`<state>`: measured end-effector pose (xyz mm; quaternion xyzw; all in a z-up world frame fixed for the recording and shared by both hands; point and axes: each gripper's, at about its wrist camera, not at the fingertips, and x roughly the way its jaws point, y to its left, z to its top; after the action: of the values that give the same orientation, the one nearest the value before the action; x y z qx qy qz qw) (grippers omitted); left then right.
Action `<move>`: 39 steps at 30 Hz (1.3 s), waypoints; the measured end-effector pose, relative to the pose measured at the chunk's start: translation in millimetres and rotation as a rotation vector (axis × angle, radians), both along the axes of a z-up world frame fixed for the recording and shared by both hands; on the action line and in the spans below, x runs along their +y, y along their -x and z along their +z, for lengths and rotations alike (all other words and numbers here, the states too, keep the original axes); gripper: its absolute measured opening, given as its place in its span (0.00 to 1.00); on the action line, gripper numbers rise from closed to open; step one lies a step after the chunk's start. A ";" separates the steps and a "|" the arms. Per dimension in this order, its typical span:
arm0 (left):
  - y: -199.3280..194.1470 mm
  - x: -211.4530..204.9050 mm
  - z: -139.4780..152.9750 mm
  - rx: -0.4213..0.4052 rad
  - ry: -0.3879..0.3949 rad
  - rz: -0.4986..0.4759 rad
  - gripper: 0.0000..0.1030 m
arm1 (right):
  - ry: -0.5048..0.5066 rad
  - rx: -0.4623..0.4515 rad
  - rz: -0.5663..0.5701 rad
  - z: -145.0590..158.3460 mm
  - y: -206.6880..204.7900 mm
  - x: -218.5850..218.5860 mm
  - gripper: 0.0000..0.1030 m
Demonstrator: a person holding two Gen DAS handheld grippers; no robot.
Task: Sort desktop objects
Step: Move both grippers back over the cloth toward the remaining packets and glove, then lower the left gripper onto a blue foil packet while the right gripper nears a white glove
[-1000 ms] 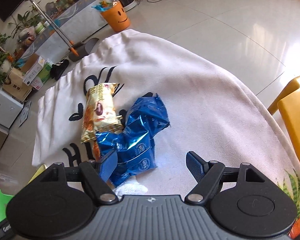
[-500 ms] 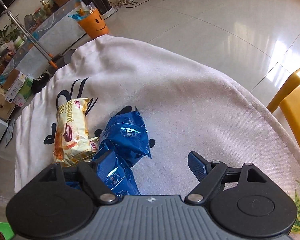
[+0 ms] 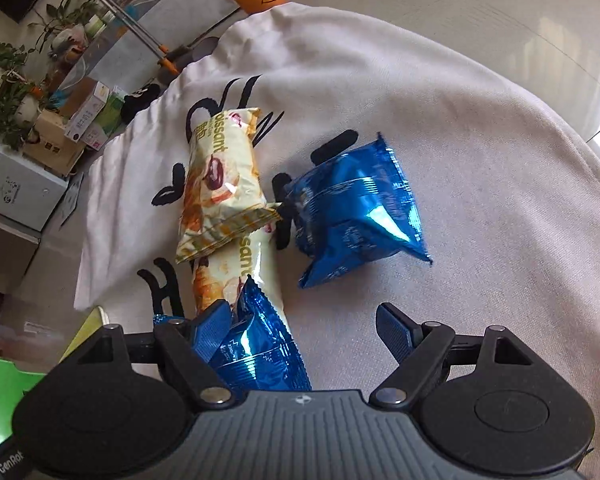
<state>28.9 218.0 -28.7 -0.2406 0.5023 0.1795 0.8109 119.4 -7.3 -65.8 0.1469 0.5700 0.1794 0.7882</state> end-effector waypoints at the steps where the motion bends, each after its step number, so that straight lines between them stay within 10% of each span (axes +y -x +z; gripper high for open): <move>1: -0.2 0.9 0.0 -0.001 0.001 0.003 0.99 | -0.007 0.011 0.028 -0.8 1.2 4.4 0.78; 39: 7.6 23.8 8.7 -0.039 -0.017 0.119 0.99 | -0.003 0.127 0.348 -10.9 49.7 47.4 0.78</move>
<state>21.2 241.9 -20.0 -0.2668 0.4696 0.2268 0.8105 69.7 40.1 -76.8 0.0582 0.6353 0.3042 0.7074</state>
